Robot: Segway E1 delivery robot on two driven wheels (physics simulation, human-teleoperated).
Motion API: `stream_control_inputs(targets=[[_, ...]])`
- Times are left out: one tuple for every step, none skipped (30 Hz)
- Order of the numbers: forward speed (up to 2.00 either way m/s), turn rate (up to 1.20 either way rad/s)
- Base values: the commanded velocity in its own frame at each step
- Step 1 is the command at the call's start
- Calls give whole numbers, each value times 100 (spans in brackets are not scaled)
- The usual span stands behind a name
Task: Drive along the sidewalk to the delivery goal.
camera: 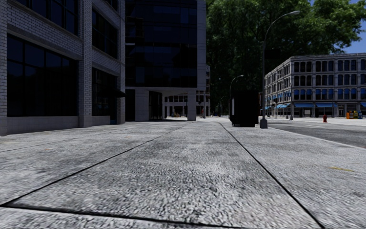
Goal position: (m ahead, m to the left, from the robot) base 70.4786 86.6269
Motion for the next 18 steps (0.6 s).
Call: stream_control_inputs(targets=[[200, 30], [200, 30], [200, 30], [200, 29], [200, 0], [200, 0], [200, 0], [200, 0], [200, 0], [200, 0], [200, 0], [200, 0], [200, 0], [200, 0], [200, 0], [200, 0], [200, 0], [200, 0]])
